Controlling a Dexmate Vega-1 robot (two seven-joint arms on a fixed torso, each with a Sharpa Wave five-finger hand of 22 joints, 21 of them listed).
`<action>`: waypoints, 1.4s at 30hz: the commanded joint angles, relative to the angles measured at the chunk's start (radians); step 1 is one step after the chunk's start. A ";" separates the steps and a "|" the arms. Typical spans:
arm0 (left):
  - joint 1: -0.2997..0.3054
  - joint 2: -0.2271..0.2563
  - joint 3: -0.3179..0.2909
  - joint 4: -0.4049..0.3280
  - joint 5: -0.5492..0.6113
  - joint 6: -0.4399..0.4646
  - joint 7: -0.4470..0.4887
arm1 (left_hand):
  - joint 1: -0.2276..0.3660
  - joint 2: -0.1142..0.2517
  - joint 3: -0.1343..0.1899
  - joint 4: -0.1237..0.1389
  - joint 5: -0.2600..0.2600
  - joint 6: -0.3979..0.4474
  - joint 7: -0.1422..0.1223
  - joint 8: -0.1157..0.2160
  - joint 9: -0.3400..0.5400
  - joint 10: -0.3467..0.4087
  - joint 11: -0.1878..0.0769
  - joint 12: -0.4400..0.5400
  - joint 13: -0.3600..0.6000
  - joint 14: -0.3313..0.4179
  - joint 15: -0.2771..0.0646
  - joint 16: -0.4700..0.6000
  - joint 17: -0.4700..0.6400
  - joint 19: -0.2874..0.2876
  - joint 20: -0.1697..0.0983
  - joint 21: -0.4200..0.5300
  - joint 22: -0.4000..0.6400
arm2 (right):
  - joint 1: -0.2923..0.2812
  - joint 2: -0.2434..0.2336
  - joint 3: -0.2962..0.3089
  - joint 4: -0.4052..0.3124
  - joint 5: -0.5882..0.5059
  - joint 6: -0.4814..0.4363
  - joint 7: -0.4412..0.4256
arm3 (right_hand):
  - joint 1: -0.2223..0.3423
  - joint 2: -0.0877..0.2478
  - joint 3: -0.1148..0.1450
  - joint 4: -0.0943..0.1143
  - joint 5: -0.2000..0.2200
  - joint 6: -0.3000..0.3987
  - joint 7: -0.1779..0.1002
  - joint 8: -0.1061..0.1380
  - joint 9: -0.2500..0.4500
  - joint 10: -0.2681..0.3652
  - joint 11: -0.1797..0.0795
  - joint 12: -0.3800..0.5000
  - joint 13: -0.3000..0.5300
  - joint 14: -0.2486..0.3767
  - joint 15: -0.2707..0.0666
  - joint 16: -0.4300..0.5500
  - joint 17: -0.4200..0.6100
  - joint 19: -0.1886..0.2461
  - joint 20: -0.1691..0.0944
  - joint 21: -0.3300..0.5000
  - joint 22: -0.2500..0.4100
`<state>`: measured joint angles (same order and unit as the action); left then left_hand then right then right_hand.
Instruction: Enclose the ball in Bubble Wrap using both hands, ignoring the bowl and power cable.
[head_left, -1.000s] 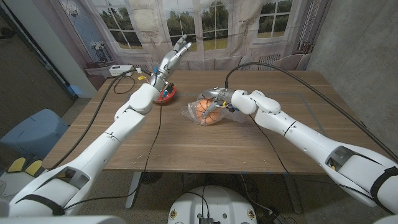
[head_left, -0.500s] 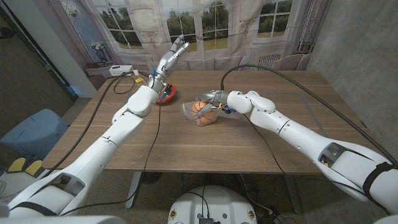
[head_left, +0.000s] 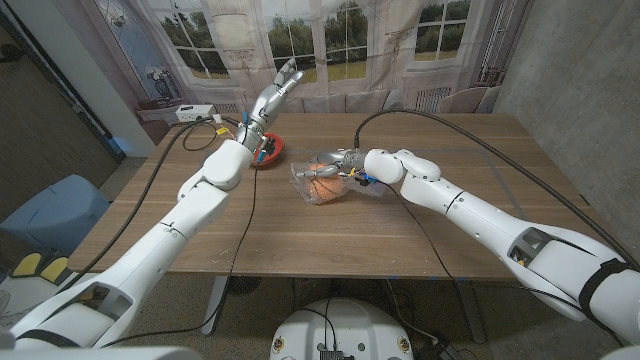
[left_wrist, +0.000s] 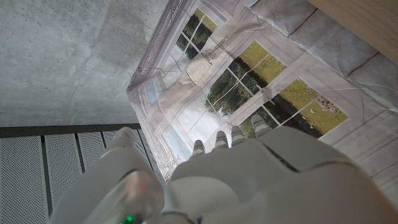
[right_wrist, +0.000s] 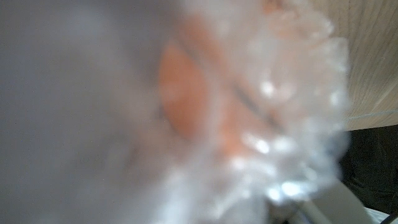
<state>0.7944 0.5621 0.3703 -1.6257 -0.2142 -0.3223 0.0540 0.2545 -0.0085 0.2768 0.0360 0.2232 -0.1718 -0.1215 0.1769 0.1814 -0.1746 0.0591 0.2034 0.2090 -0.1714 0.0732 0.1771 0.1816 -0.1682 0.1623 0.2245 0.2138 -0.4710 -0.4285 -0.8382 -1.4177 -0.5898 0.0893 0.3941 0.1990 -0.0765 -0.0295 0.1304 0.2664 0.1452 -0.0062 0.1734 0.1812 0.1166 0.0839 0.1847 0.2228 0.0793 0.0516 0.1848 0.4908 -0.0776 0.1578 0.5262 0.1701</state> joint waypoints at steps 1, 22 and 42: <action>-0.007 0.002 -0.002 0.016 -0.014 -0.008 -0.017 | 0.003 0.012 0.005 -0.002 0.004 -0.106 -0.003 0.005 0.000 -0.097 -0.007 -0.001 0.002 -0.128 -0.008 0.004 0.000 -0.124 -0.005 -0.002 0.002 | -0.010 0.002 0.037 -0.004 0.054 -0.010 -0.064 | 0.014 -0.009 -0.012 -0.009 0.023 -0.051 -0.015 -0.001 0.002 -0.059 -0.008 -0.005 -0.001 -0.057 0.012 -0.004 -0.016 -0.010 0.008 -0.021 0.005; -0.011 0.004 -0.004 0.045 -0.033 -0.025 -0.028 | 0.001 0.017 0.003 -0.005 0.003 -0.117 -0.005 0.005 0.000 -0.110 -0.004 -0.001 0.000 -0.139 -0.009 0.004 0.000 -0.136 -0.010 -0.005 0.002 | -0.011 0.043 0.141 0.083 0.331 0.092 -0.124 | -0.008 0.017 -0.027 0.003 0.044 -0.080 -0.041 0.011 0.001 -0.097 -0.017 0.005 -0.006 -0.103 0.020 0.006 -0.037 0.000 -0.002 -0.045 0.006; 0.041 0.000 -0.034 0.048 -0.073 -0.027 0.013 | -0.005 0.020 -0.002 -0.006 0.001 -0.119 -0.030 0.008 -0.002 -0.115 -0.009 0.002 -0.003 -0.152 0.005 0.004 0.000 -0.142 -0.010 -0.003 0.002 | 0.003 0.073 0.239 0.222 0.574 0.182 -0.189 | -0.005 0.067 -0.018 0.004 0.052 -0.017 -0.049 0.032 0.001 -0.064 -0.019 0.023 -0.011 -0.092 0.004 0.018 -0.061 0.047 -0.009 -0.050 0.006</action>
<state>0.8040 0.5664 0.3544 -1.5850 -0.2639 -0.3445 0.0461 0.2492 0.0047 0.2767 0.0359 0.2231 -0.1704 -0.1419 0.1770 0.1765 -0.1703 0.0551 0.2034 0.2044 -0.1710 0.0696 0.1771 0.1818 -0.1716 0.1511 0.2245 0.2140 -0.4755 -0.3702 -0.6428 -1.2608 -0.1603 0.2121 0.2527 0.1858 -0.0194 -0.0496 0.1322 0.3116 0.1144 -0.0558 0.1972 0.1815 0.0423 0.0601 0.1965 0.2089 -0.0196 0.0580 0.1964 0.4310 -0.0424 0.1479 0.4799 0.1728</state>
